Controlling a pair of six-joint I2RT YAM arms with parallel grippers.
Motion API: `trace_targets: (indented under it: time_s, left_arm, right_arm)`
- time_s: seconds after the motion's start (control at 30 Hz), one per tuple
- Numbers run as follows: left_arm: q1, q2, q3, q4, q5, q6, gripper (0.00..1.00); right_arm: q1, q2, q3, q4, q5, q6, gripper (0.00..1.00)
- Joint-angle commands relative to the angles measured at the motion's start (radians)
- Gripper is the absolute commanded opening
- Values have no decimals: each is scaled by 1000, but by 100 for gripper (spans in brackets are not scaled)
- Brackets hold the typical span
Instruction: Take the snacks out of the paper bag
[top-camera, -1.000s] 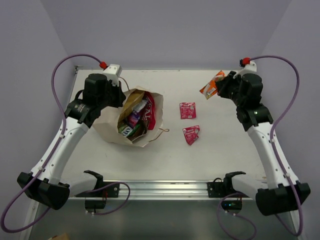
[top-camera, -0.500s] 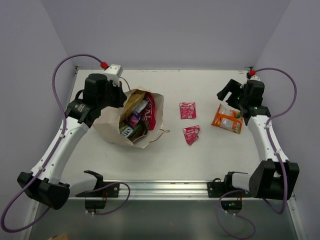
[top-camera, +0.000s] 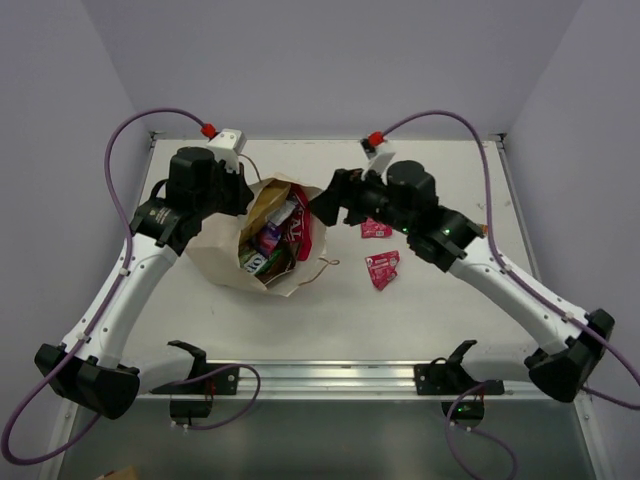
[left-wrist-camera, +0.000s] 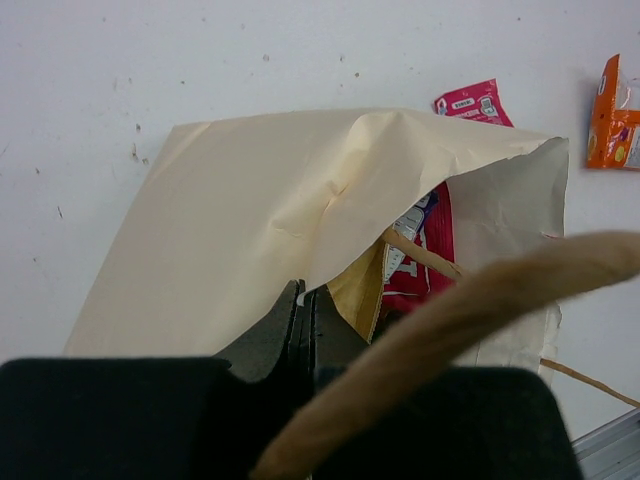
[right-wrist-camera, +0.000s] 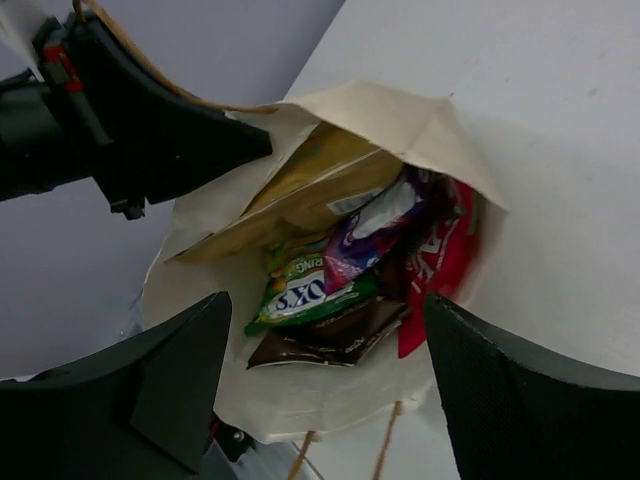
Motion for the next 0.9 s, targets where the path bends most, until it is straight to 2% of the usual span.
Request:
trace_targets:
  time_s: [0.0, 0.1, 0.23, 0.47, 0.6, 0.7, 0.73, 0.8, 0.83, 0.87]
  left_arm:
    - [-2, 3, 2, -16, -1, 22, 0]
    - [-2, -4, 9, -21, -4, 22, 0]
    - [-2, -9, 13, -30, -17, 30, 0]
    - [-2, -9, 7, -27, -1, 27, 0]
    - [-2, -10, 12, -29, -1, 28, 0]
    - [-2, -13, 9, -29, -9, 28, 0]
    - [-2, -15, 9, -29, -14, 28, 0]
    - [-2, -13, 3, -27, -18, 28, 0]
    - [-2, -12, -1, -26, -24, 28, 0]
    - [-2, -10, -5, -24, -27, 27, 0]
  right_arm:
    - [106, 147, 53, 50, 93, 111, 80]
    - [169, 260, 73, 91, 115, 174, 79]
    - [173, 357, 82, 160, 106, 231, 75]
    - [173, 514, 157, 217, 136, 234, 74]
    - [173, 587, 188, 232, 147, 231, 67]
    - [172, 611, 196, 231, 146, 220, 50]
    - [172, 611, 193, 232, 147, 208, 37]
    - [172, 580, 170, 240, 150, 193, 22]
    - [173, 563, 160, 241, 150, 173, 11]
    - [173, 545, 144, 240, 150, 161, 7]
